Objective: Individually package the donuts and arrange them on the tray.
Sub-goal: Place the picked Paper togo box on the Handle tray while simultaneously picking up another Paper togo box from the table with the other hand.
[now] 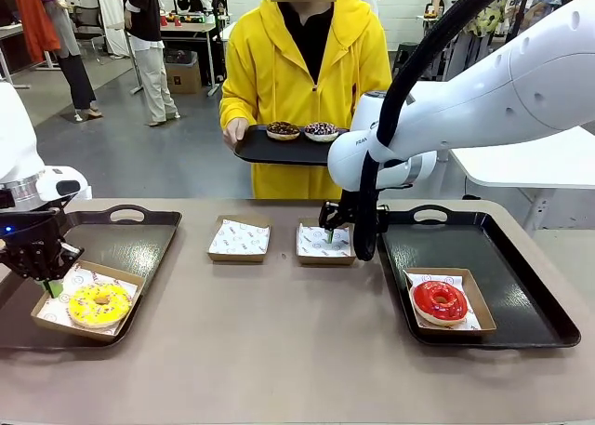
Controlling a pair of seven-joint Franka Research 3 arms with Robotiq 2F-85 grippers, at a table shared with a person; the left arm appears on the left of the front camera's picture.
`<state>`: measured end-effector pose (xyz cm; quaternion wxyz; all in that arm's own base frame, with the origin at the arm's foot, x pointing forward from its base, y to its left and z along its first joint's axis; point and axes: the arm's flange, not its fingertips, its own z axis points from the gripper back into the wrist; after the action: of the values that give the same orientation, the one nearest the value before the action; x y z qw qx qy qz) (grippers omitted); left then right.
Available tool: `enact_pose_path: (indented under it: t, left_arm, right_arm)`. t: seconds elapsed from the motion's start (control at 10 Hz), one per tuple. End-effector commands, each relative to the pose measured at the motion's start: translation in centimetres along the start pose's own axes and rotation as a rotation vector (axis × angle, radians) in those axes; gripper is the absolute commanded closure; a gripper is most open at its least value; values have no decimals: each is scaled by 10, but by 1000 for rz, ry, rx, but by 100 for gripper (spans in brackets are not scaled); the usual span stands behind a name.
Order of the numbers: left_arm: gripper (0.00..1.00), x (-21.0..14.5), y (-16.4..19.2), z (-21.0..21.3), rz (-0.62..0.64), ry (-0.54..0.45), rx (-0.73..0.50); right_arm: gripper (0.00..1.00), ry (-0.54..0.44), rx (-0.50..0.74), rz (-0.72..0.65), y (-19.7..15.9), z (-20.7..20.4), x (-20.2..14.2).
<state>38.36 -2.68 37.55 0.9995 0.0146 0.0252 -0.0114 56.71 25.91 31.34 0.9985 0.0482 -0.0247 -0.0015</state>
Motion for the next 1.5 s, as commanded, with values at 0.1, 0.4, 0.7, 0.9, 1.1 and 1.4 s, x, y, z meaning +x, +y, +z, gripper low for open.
enact_pose_path:
  t: [0.1,0.4,0.7,0.9,1.1,1.4]
  left_arm:
    - [49,-5,1,-7,-20,-23,7]
    - [0,-7,1,-5,-29,-25,11]
    - [13,-7,0,-4,-31,-20,4]
    - [0,-7,0,-4,-35,-15,-4]
    - [0,-8,1,-2,-37,-10,-18]
    - [3,-16,21,26,-93,-15,-276]
  right_arm:
    - [83,8,-9,-12,3,-3,5]
    - [100,4,-7,-19,4,-4,5]
    - [100,1,-5,-27,4,-4,4]
    - [100,-1,-5,-33,4,-4,4]
    - [100,4,0,-46,3,-4,5]
    - [100,8,7,-71,7,31,-8]
